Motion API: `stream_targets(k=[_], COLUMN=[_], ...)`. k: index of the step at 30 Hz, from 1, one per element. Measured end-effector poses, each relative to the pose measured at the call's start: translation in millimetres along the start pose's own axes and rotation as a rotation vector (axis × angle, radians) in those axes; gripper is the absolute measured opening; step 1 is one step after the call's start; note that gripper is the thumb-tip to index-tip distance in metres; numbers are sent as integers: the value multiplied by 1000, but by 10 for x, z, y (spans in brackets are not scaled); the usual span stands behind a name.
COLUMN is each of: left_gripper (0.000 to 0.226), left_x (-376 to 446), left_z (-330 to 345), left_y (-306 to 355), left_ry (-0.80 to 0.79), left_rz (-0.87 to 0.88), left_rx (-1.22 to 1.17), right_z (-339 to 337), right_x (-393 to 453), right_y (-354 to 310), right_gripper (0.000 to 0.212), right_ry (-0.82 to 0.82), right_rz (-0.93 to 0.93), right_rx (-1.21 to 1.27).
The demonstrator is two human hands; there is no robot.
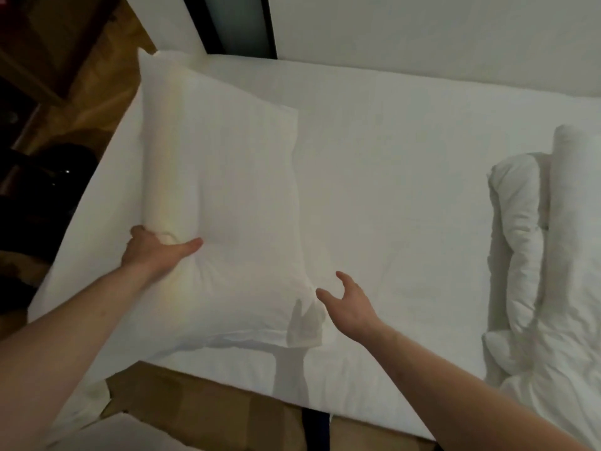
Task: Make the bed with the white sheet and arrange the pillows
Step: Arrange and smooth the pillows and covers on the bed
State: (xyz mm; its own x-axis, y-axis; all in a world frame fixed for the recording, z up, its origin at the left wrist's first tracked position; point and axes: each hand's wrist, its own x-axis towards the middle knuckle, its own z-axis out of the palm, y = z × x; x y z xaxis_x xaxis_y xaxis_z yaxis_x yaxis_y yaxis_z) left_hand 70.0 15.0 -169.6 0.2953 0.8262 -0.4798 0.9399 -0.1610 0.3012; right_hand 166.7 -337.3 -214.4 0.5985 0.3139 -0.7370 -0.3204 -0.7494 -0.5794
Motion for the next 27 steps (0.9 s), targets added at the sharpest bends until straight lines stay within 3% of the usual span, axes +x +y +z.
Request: stream_targets(k=[6,14,19,27], left_gripper=[107,73,57,47], left_x=[-164,-819,-1438,-2929], left_z=[388,720,403,-399], left_y=[277,916,1273,1031], left_ry=[-69,-45,-75,-372], left_rz=[95,259,339,354], left_rx=[-42,-65,-209,-454], right_z=[10,-298,-683,-1058], right_x=[-91,-602,-1099,-2104], right_y=[82,401,407,469], right_gripper=[74,77,73,88], right_ry=[22,72,139,123], right_rz=[38,145,181,375], right_rx=[22,135,214,298])
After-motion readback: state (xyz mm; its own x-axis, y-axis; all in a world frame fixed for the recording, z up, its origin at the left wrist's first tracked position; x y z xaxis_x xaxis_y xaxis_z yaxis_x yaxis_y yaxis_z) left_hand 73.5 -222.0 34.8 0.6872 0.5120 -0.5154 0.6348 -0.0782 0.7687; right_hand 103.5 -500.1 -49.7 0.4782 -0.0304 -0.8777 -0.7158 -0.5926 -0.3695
